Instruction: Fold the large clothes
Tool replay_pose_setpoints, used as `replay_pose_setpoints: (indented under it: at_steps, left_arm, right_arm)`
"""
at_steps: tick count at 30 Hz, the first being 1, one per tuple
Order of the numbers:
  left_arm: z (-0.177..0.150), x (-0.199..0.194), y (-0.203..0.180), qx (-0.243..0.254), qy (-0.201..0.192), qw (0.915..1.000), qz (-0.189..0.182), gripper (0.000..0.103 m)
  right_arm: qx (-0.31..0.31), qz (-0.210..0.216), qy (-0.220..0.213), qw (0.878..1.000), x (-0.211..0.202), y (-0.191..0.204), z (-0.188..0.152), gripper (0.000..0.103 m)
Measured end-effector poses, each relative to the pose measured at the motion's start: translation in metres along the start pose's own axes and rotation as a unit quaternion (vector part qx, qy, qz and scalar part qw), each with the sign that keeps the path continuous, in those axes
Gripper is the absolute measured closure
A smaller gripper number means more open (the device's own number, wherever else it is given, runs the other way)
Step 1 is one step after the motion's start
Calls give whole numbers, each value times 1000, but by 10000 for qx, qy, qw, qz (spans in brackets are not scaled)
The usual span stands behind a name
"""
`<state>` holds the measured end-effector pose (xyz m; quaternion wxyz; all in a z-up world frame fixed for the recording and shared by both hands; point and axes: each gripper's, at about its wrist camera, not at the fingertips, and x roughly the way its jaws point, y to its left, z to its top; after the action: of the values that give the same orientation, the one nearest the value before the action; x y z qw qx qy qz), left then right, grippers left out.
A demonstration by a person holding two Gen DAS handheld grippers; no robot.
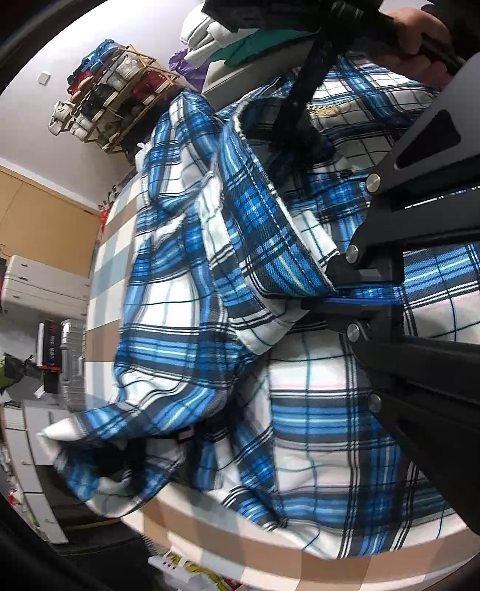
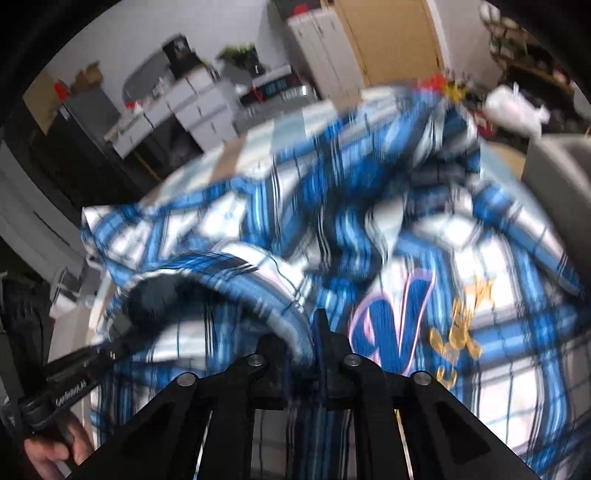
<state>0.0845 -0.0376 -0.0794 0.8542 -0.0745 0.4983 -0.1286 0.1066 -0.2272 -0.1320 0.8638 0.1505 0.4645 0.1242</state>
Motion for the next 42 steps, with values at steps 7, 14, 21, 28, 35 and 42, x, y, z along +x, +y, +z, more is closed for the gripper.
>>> replay_pose_setpoints:
  at_steps: [7,14,21,28,35,42]
  left_arm:
    - [-2,7,0,17,282,9995,-121,103]
    - [2,11,-4,68,335,9992,-206,103]
    - [-3,6,6,-59,272,9988,-405,103]
    - [-7,5,-7,128,293,9977,-590,103]
    - [-6,12,-9,208,500,9972,-522,103]
    - [-14,4,0,280,592,9964,-531,103]
  right_arm:
    - [-13,504,-377,9980,-45,-21,8,40]
    - [945,201,-761,9924,-43,-61,61,22]
    - [2116,638,-234,9750,4,-85,118,100]
    - [1408,392,-748,9864,-33,-98,106,100]
    - [804,-932,244,9921,23,-101,81,95]
    - [134,-1284,293,9912,-11,-68,78,65]
